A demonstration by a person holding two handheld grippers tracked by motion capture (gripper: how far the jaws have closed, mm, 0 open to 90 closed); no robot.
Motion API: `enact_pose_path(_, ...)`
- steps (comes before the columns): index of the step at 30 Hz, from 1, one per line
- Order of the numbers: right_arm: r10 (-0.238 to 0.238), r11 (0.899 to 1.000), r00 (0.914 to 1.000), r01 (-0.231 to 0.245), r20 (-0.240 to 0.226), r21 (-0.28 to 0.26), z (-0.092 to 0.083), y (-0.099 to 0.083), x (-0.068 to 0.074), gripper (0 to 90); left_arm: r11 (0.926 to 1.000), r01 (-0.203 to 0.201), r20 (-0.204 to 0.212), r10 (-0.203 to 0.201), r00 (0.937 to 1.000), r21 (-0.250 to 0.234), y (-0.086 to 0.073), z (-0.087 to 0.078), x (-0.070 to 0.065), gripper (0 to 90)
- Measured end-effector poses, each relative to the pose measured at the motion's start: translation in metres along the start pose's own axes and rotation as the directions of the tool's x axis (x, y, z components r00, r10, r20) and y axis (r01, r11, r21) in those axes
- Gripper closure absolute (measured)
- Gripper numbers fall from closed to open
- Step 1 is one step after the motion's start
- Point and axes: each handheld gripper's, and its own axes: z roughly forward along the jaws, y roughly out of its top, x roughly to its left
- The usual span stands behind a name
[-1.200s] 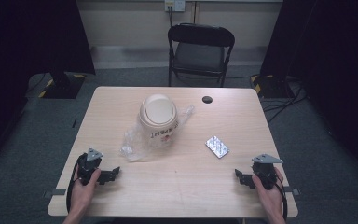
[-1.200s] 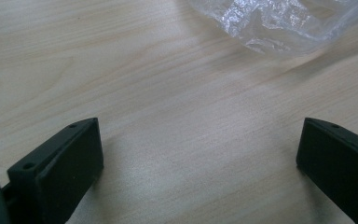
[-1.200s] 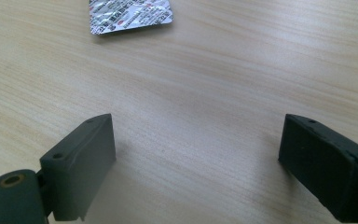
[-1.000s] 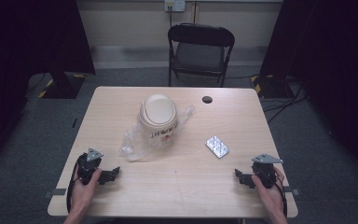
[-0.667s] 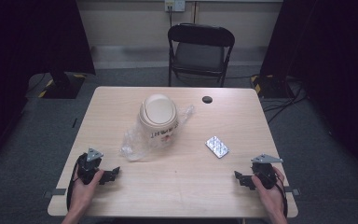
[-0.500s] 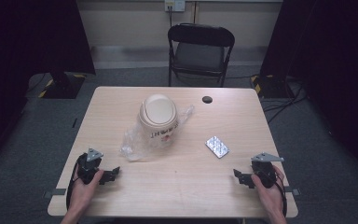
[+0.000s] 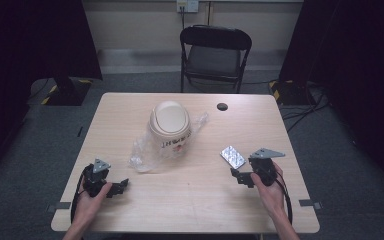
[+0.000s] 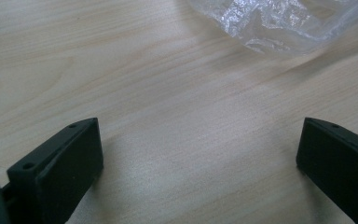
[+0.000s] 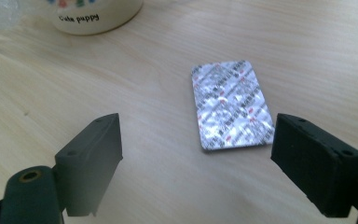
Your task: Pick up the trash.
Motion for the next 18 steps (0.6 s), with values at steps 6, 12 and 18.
enact_pose_path(6,-0.020,1.000,0.9991,0.020,-0.039,-0.005,0.010,0.018,0.011,15.8,1.0000,0.000,0.000,0.000,1.0000,0.000,0.000,0.000,0.000,0.0)
enact_pose_path(12,-0.032,0.999,0.9976,0.030,-0.062,-0.023,0.016,0.035,0.018,15.7,1.0000,0.000,0.001,0.000,1.0000,0.000,0.000,0.000,0.000,0.0)
enact_pose_path(18,-0.063,0.998,0.9948,0.061,-0.081,-0.024,0.025,0.056,0.028,13.8,1.0000,-0.001,0.001,0.001,1.0000,0.000,0.000,0.000,0.000,0.0)
